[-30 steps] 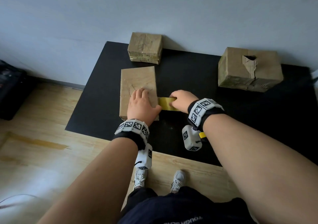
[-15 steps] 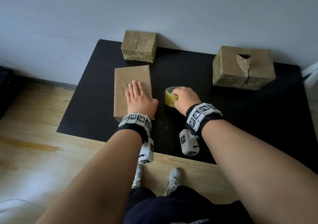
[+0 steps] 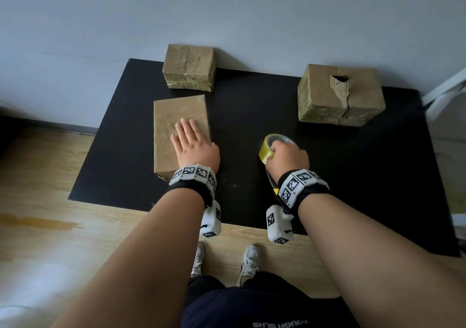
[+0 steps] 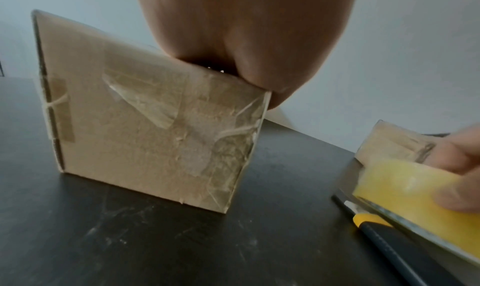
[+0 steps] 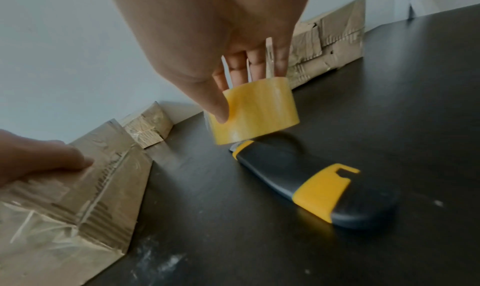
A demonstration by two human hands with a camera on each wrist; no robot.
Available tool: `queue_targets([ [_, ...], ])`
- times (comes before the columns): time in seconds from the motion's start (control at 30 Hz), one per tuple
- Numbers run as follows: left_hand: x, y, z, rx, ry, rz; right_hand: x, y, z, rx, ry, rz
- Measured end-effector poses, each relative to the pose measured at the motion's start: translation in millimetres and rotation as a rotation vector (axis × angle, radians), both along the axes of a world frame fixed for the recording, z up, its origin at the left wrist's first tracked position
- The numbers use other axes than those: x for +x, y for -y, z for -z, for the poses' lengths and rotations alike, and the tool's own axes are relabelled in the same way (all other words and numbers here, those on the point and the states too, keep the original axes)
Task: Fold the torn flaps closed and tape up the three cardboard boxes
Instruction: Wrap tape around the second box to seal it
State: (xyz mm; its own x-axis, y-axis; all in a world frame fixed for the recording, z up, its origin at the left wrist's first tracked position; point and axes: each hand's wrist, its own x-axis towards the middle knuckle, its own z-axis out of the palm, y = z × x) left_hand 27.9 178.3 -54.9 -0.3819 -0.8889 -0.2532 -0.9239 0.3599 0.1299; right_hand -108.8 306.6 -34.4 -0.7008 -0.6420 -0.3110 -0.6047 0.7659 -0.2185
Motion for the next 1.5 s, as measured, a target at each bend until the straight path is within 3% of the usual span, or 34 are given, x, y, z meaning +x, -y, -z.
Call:
queue_targets([
  [0.2, 4.8, 1.8, -2.6, 0.040, 0.007, 0.031, 1.9, -18.2, -0.1, 0.109, 0.014, -0.003],
  [0.43, 18.9, 8.9, -9.8, 0.099, -0.171, 0.045, 3.0, -13.4, 7.6, 0.180, 0.004, -0.077],
  [0.63, 33.2, 17.6, -13.1, 0.022, -0.209, 0.039, 9.7, 4.6, -1.2, -0.059, -0.031, 0.007],
  [0.73, 53.1, 26.9, -16.9, -0.016, -0.213, -0.062, 20.9, 27.2, -11.2, -0.148, 0.089, -0.027],
  [0.87, 74.5, 38.7, -22.0, 0.215, -0.270, -0.278, 53.8, 61.7, -16.3, -0.139, 0.327, -0.114],
  [0.93, 79.1, 37.4, -24.9, 0.248, -0.270, -0.270, 71.6, 74.8, -14.5, -0.076, 0.404, -0.148],
  [1.03, 85.8, 31.7, -25.8, 0.180, -0.306, -0.213, 86.1, 86.5, -11.9, -0.002, 0.411, -0.107],
  [1.13, 90.7, 35.3, -26.5, 0.178, -0.377, -0.285, 82.2, 94.0, -10.7, -0.030, 0.497, -0.065],
  [1.37, 96.9, 65.6, -29.1, 0.061, -0.426, -0.255, 66.9, 105.0, -28.1, -0.046, 0.573, -0.144],
  [1.5, 105.8, 92.7, -29.4, 0.200, -0.317, -0.221, 68.2, 109.1, -26.0, -0.140, 0.445, -0.048],
])
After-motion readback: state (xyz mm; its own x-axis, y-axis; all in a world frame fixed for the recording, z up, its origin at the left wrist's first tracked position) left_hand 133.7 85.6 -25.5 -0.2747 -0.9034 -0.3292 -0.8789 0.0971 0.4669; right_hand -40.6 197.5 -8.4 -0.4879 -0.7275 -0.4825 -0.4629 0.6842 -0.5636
